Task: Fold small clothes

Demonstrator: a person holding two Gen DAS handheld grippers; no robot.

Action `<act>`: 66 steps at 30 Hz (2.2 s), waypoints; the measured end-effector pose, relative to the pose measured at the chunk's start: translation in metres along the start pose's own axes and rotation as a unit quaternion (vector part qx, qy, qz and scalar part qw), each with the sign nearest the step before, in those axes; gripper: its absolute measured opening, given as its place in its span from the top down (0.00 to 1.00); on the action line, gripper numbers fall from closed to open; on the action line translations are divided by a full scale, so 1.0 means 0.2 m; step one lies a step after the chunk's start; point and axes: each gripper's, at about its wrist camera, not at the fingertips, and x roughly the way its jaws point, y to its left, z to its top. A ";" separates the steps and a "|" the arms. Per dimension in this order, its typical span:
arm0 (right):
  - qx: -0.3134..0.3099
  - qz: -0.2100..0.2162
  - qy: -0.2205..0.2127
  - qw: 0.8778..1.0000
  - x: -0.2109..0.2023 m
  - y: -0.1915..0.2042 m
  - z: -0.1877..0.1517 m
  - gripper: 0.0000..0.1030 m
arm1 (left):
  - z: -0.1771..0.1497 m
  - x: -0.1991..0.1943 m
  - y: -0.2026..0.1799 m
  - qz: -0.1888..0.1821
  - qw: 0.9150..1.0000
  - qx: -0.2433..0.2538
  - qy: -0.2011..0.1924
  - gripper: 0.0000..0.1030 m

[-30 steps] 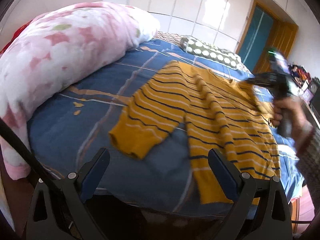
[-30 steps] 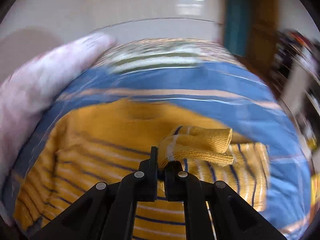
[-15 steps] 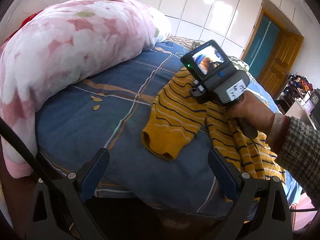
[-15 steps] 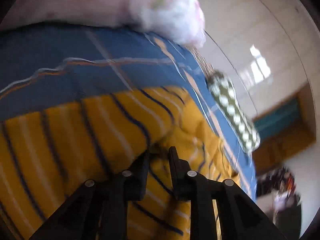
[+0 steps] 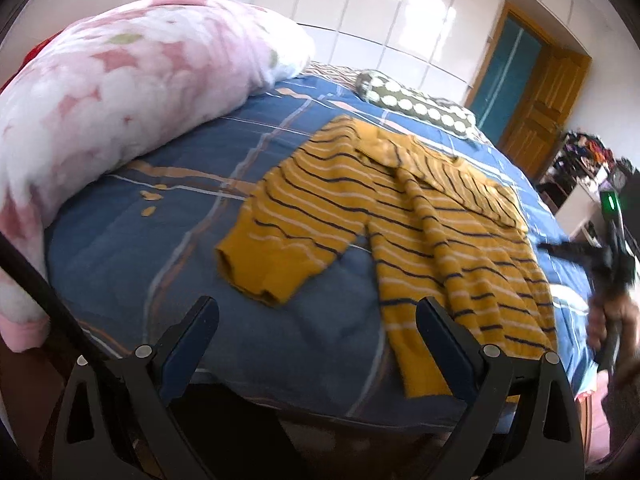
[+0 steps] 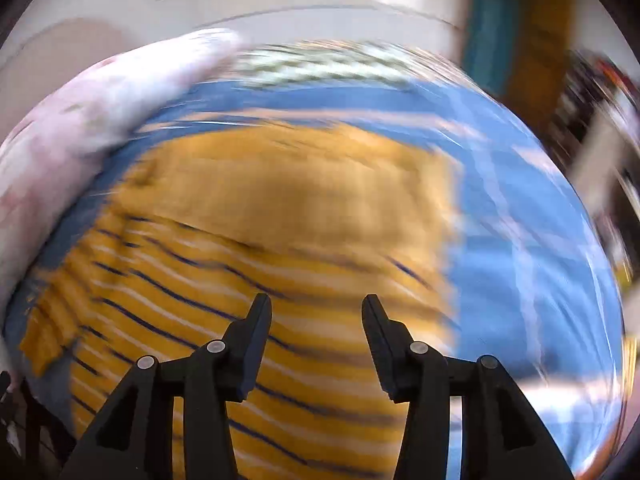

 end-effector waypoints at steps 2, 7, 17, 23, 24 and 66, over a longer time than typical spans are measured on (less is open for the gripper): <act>0.043 0.019 0.027 0.999 0.01 -0.17 -0.15 0.50 | -0.01 0.02 -0.07 -0.002 1.000 0.013 0.002 0.05; 0.041 0.064 0.036 0.996 -0.01 -0.17 -0.42 0.53 | 0.00 0.14 -0.17 -0.005 0.999 0.019 0.047 0.05; 0.042 -0.003 0.002 0.999 -0.23 -0.43 -0.58 0.96 | 0.13 -0.01 0.14 0.080 0.995 -0.051 -0.002 0.05; 0.056 0.008 -0.014 0.998 -0.28 -0.47 -0.62 0.95 | 0.17 0.09 0.40 0.082 0.990 -0.111 0.005 0.05; 0.054 0.010 -0.011 0.998 -0.25 -0.45 -0.61 0.94 | 0.18 0.12 0.39 0.078 0.991 -0.104 0.011 0.05; 0.106 0.022 -0.050 0.993 -0.22 -0.68 -0.54 0.94 | 1.12 1.10 -1.74 -0.115 0.972 0.180 0.102 0.85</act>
